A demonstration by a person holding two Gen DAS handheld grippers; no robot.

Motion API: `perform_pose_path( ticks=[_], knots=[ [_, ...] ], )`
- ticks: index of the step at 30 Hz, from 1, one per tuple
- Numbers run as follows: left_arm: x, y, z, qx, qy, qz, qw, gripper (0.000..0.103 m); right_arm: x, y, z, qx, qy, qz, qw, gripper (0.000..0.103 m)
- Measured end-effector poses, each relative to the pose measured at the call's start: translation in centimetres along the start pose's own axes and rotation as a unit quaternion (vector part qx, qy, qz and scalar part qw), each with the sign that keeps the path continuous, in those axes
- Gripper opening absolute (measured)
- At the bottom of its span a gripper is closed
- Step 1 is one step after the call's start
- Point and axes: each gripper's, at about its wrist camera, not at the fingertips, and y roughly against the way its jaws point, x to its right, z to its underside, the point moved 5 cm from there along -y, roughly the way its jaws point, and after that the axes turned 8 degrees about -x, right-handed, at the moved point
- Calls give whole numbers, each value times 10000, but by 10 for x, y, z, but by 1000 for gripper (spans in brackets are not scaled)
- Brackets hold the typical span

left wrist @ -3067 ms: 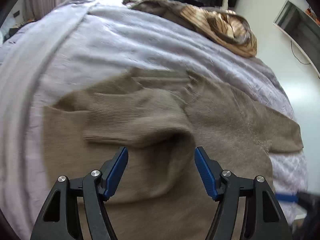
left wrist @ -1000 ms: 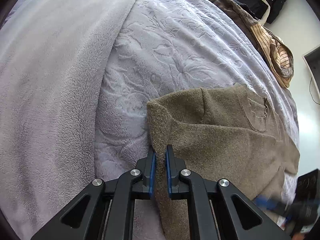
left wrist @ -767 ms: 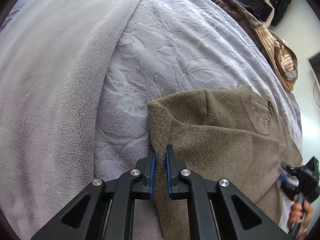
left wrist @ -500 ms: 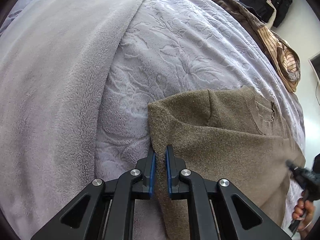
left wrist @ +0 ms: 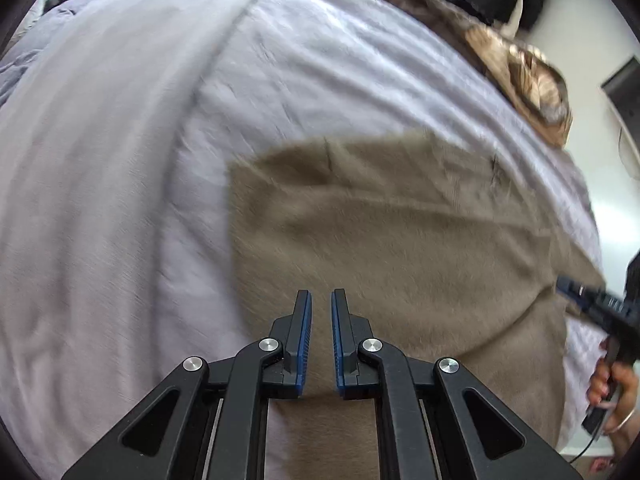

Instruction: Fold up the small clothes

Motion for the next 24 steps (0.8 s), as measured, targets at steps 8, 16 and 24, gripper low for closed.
perform_pose_path(
  ticks=[8, 16, 24],
  knots=[
    [-13, -22, 22, -199, 169, -454, 9986, 11, 37, -19, -4, -326, -246, 525, 9978, 8],
    [-8, 7, 41, -206, 298, -735, 9966, 11, 61, 16, 26, -531, -618, 390, 9959, 15],
    [39, 29, 68, -306, -21, -757, 9967, 12, 40, 43, 63, -653, -662, 48, 9957, 39]
  ],
)
